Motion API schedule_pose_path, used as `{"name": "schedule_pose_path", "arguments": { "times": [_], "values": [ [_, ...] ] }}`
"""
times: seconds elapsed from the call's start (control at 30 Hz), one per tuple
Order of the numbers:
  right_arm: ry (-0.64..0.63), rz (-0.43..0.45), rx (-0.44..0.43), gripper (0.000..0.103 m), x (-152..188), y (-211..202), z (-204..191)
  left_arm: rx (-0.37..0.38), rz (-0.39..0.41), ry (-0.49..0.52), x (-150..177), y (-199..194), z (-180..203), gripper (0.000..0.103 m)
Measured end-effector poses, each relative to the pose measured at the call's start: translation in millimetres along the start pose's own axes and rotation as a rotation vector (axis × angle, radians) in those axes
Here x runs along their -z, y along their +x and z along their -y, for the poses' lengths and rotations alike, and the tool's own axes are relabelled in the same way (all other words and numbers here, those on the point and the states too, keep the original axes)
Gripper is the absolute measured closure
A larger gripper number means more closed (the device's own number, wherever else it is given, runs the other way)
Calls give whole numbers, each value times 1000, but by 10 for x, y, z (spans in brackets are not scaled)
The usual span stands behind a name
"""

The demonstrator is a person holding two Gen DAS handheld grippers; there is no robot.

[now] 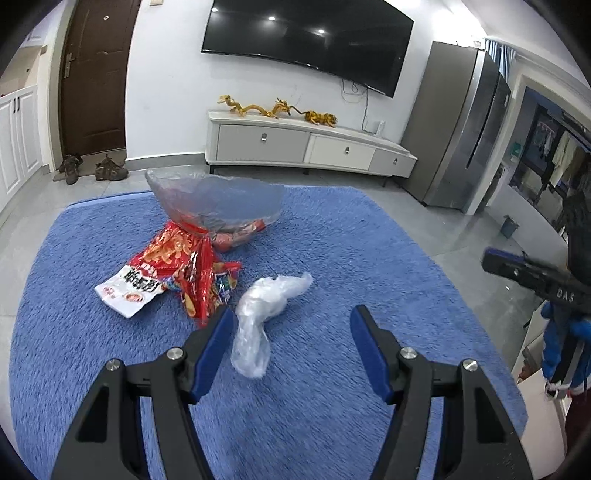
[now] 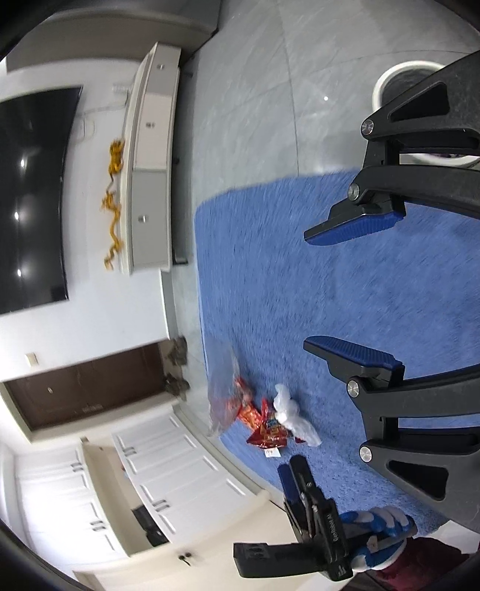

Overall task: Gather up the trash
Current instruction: 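Move both open grippers back to the remaining trash on the rug, then grasp the white plastic bag with the left gripper while the right grasps the clear bag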

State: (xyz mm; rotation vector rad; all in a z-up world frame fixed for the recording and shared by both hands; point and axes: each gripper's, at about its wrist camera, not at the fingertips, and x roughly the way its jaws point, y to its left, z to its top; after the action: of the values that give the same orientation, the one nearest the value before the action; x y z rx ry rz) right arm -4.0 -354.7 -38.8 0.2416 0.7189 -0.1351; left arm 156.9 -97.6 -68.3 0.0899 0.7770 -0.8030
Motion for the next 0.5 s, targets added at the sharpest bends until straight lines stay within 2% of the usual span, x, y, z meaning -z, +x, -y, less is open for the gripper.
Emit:
{"name": "schedule_pose_path", "arguments": {
  "times": [0.1,0.27,0.5],
  "values": [
    [-38,-18,-31,51,-168,283,-141,8,-24,6,22,145,-40,42],
    [-117,-30,-106,46,-450,736,-382,32,-69,6,34,399,-107,52],
    [-231,-13,-224,38,-852,1328,-798,50,-100,-19,77,564,-193,61]
  ]
}}
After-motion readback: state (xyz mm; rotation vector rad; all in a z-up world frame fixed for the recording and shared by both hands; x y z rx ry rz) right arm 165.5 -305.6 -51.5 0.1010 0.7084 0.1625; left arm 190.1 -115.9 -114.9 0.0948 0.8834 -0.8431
